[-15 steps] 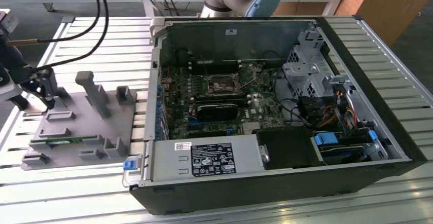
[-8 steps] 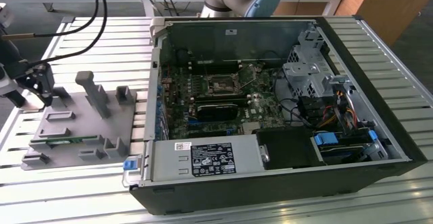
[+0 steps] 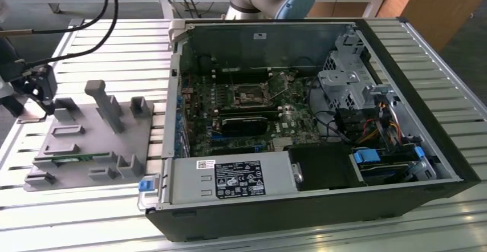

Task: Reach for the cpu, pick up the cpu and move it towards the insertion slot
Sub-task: 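Pick up the cpu and move it towards the insertion slot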

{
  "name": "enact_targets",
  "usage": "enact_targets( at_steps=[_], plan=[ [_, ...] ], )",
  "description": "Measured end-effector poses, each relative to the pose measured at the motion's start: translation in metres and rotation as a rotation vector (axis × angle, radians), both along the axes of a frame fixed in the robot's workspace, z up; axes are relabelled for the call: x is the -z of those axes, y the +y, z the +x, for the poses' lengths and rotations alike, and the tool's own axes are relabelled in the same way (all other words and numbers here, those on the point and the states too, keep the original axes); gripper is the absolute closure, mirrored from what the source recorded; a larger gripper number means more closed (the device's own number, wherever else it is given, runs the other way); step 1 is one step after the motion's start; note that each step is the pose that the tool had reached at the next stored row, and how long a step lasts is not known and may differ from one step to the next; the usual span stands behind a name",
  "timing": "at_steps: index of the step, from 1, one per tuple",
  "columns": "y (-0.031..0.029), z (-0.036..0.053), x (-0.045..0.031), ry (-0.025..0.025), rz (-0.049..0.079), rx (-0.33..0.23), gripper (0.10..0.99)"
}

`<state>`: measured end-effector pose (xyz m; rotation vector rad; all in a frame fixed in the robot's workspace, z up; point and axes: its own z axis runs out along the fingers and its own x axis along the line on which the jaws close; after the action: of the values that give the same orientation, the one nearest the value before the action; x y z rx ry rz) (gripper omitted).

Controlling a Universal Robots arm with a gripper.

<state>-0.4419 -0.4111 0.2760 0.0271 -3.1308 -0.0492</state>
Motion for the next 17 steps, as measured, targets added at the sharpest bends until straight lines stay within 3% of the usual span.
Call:
enact_targets(
  at_steps=[10, 17],
  plan=[
    [0.0, 0.0, -0.0087, 0.0, 0.0, 0.0, 0.545],
    [0.0003, 0.0, -0.0218, 0.0, 0.0, 0.0, 0.545]
  ],
)
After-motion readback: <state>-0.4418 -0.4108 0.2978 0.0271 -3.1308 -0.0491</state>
